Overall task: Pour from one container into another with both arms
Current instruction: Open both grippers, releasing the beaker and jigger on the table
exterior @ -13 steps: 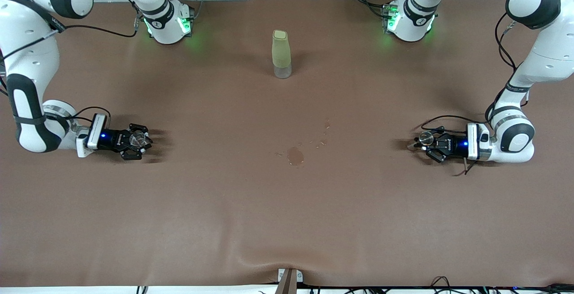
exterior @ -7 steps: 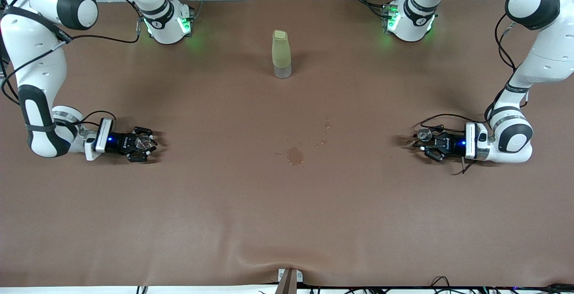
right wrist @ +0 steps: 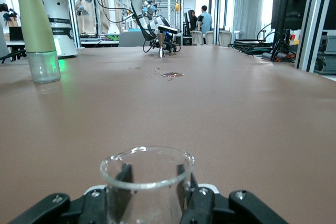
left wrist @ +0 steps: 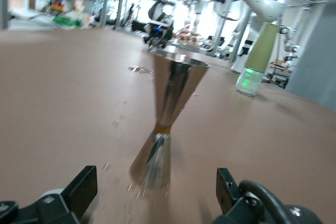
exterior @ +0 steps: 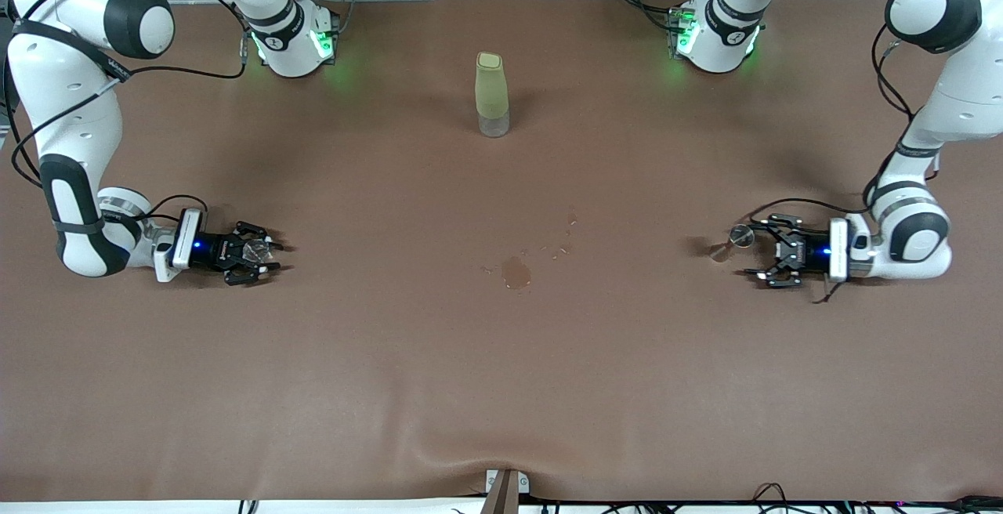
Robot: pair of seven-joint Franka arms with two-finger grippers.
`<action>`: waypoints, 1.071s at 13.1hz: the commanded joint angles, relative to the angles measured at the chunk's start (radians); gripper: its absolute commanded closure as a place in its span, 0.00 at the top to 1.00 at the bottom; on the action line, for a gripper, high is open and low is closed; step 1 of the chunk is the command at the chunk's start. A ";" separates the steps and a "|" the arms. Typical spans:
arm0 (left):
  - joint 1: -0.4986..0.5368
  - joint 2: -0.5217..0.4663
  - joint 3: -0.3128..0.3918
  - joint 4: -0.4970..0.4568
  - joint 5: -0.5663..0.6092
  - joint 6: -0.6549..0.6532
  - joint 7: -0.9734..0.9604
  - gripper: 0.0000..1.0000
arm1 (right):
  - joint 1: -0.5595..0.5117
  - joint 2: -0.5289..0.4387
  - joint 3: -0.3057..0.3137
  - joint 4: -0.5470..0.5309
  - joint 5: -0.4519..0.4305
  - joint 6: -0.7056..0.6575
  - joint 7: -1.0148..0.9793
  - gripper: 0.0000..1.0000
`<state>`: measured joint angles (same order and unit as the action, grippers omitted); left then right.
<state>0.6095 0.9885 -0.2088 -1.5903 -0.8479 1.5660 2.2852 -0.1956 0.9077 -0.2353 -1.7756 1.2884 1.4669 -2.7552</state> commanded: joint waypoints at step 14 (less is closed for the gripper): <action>-0.089 -0.287 0.028 0.202 0.194 -0.012 -1.090 1.00 | 0.073 -0.327 -0.274 0.136 -0.521 -0.174 1.125 1.00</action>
<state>0.5597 0.7745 -0.1898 -1.3888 -0.6919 1.5641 1.3088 -0.1623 0.7084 -0.4820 -1.6127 0.8712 1.2957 -1.8312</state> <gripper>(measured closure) 0.000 0.000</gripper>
